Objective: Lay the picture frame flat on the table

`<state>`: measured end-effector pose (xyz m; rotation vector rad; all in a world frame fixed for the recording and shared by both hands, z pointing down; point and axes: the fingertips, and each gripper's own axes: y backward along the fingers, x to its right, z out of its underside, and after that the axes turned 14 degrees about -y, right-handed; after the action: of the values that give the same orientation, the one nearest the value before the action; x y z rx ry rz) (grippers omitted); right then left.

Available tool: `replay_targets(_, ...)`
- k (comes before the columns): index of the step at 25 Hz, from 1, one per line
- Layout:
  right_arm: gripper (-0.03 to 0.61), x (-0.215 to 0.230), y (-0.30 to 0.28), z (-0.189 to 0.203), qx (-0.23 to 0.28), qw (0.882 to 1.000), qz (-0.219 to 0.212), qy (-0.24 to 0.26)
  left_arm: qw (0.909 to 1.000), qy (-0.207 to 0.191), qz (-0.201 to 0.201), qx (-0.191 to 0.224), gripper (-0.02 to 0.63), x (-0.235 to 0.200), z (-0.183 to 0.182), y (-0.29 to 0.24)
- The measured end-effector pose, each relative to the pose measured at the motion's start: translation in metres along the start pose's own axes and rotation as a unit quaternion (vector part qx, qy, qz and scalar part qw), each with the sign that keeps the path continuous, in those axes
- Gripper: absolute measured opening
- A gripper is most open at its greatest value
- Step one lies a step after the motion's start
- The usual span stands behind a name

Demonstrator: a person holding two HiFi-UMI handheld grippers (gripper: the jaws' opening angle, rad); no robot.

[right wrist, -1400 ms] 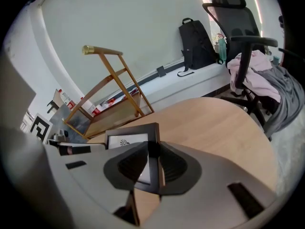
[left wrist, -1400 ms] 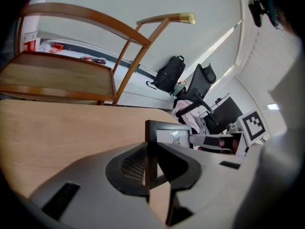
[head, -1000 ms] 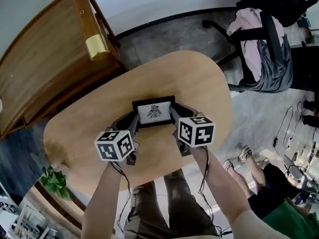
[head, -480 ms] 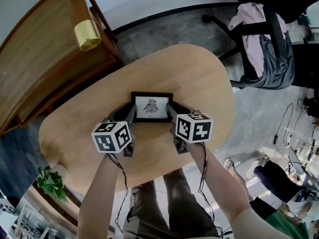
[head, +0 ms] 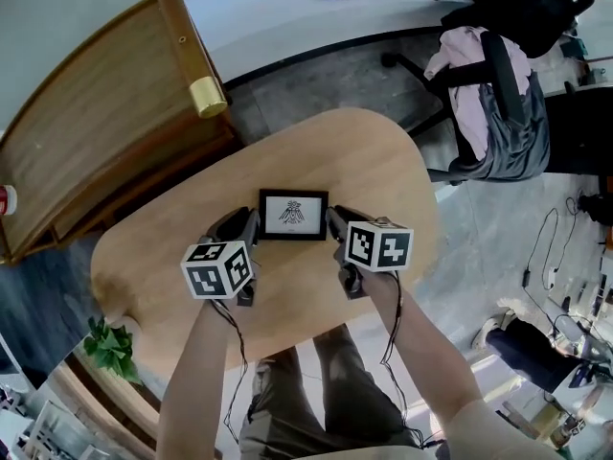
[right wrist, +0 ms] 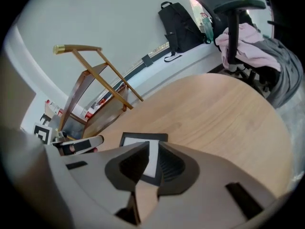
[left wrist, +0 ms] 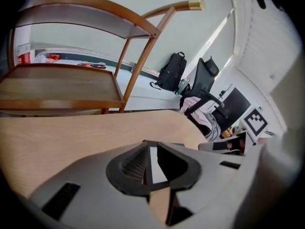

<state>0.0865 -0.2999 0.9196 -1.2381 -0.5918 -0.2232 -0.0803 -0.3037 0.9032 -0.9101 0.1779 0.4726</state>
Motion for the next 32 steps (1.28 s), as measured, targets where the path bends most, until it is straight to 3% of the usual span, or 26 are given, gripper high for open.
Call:
replay_targets(4, 0.017, -0.032, 0.043, -0.007, 0.007, 1.000, -0.013, 0.018, 0.9995, 0.026, 0.010, 0.018, 0.041, 0.016, -0.030, 0.040)
replay_targets(12, 0.009, -0.113, 0.155, -0.019, 0.059, 0.996, -0.048, 0.051, 0.9970, -0.063, 0.013, 0.043, 0.023, 0.065, -0.099, 0.138)
replay_targets(17, 0.008, -0.165, 0.232, -0.016, 0.082, 0.990, -0.071, 0.091, 0.9944, -0.080, 0.008, 0.068, 0.018, 0.095, -0.135, 0.208)
replay_targets(25, 0.008, -0.240, 0.350, -0.015, 0.137, 0.971, -0.105, 0.163, 0.9850, -0.123, 0.009, 0.120, 0.017, 0.152, -0.183, 0.318)
replay_targets(32, 0.008, -0.299, 0.449, -0.002, 0.186, 0.942, -0.156, 0.232, 0.9727, -0.165, 0.003, 0.163, 0.017, 0.195, -0.207, 0.403)
